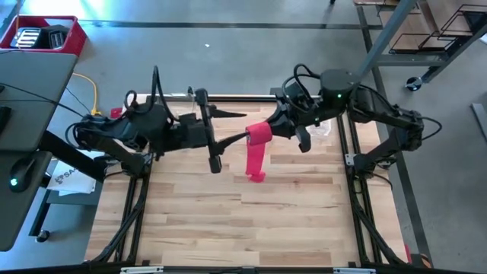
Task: Roll bandage
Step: Roll the red bandage
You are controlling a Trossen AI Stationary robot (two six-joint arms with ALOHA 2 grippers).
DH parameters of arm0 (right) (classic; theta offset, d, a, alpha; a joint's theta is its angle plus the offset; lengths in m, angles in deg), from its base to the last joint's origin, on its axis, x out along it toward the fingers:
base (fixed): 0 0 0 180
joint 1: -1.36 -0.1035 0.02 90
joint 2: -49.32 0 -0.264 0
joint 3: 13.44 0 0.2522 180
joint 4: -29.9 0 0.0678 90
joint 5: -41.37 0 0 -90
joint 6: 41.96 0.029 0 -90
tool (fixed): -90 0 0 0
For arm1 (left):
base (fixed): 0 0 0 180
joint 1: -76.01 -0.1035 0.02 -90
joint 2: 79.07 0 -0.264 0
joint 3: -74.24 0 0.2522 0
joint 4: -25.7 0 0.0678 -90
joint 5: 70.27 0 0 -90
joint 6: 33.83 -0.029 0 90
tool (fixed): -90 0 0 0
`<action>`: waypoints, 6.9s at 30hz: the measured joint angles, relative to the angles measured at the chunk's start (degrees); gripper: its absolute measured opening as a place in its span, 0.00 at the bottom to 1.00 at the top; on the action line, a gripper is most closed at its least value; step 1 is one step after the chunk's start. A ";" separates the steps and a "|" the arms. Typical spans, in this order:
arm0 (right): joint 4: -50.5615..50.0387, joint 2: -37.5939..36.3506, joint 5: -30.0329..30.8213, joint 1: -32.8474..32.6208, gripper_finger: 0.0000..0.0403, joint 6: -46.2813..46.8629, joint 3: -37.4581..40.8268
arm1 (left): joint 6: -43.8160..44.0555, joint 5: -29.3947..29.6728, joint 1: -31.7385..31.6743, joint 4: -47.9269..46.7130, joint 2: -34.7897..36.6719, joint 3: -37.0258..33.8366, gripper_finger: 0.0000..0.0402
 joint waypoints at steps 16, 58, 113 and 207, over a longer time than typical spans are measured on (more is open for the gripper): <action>-1.33 0.07 2.13 -1.98 0.03 0.02 -0.02 | 4.51 6.69 4.23 -5.73 0.05 -0.13 0.46; -11.84 -1.68 10.33 -2.55 0.42 -4.56 -0.17 | 18.21 2.96 0.72 -8.01 -0.08 -0.22 0.04; 20.85 8.71 22.70 -11.23 0.35 -0.49 54.65 | 26.82 -6.04 -28.44 -15.00 -9.16 -13.81 0.03; -12.20 -9.91 35.41 -45.05 0.00 36.10 53.92 | 16.11 3.17 -23.11 -10.04 1.09 -12.09 0.03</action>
